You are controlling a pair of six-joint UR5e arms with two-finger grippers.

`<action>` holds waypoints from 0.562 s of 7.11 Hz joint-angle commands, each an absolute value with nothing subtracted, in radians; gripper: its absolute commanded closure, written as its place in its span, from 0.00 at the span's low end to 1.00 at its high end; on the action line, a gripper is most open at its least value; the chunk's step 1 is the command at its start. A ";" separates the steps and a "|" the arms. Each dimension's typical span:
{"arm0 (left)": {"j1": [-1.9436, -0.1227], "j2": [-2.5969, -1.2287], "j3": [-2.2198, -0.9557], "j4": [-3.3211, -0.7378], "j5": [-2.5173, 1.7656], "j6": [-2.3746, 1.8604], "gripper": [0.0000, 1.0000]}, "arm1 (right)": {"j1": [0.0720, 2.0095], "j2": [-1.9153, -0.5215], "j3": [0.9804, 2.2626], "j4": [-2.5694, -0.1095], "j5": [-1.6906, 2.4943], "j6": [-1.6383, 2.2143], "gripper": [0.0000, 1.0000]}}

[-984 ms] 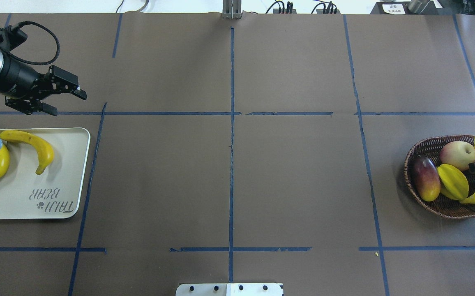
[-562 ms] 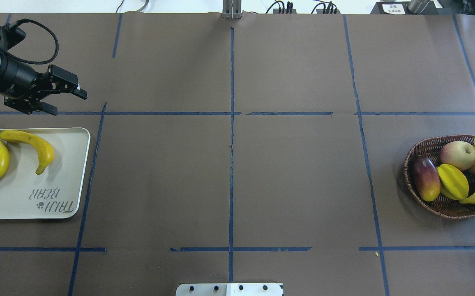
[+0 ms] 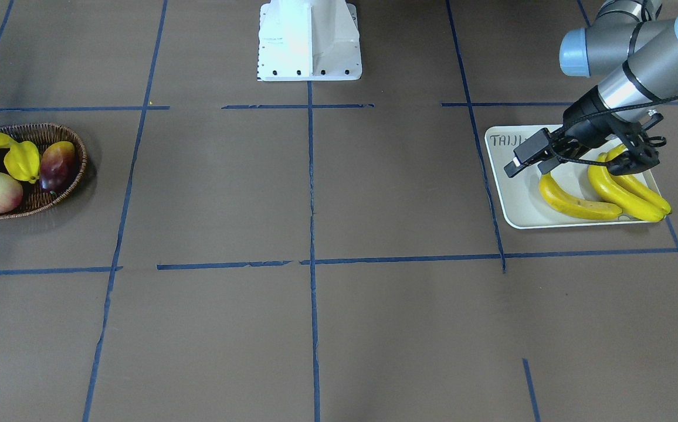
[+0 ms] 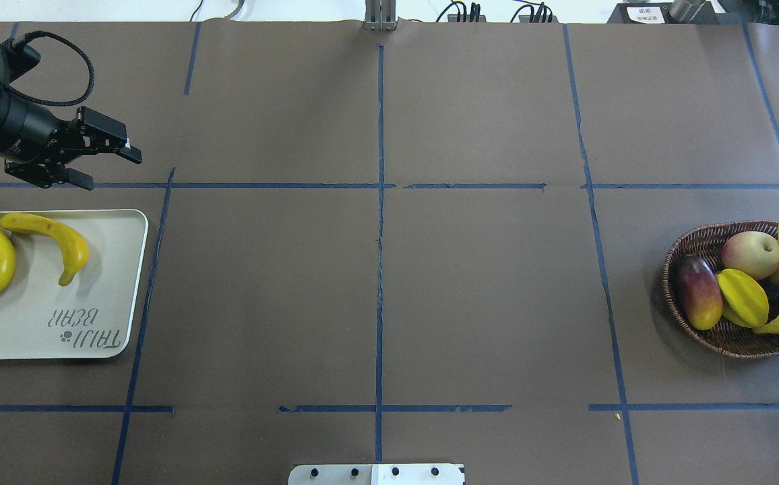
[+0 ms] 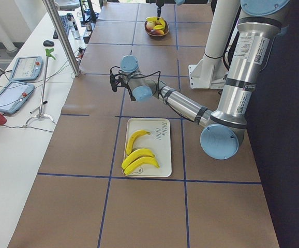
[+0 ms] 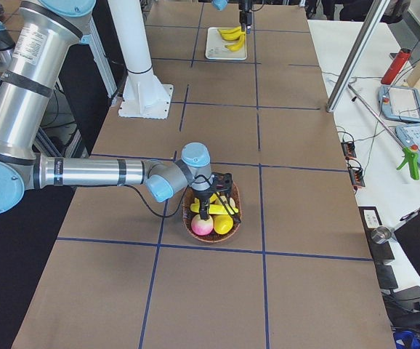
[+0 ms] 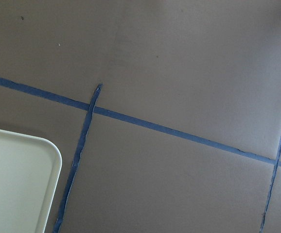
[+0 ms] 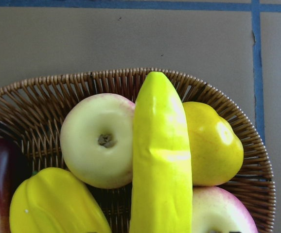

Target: Transfer all bananas from basket to plate

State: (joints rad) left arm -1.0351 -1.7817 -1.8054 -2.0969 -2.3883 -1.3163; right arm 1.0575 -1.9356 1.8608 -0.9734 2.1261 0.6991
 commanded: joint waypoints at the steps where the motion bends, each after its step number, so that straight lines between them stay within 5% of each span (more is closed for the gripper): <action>1: -1.034 -1.781 -1.805 -2.097 -2.388 -1.316 0.00 | 1.026 -1.930 1.847 -0.976 2.126 0.699 0.18; 3: -1.034 -1.781 -1.804 -2.097 -2.388 -1.316 0.00 | 1.005 -1.930 1.847 -0.976 2.126 0.698 0.35; 4: -1.034 -1.781 -1.804 -2.097 -2.388 -1.316 0.00 | 1.005 -1.930 1.850 -0.976 2.132 0.698 0.69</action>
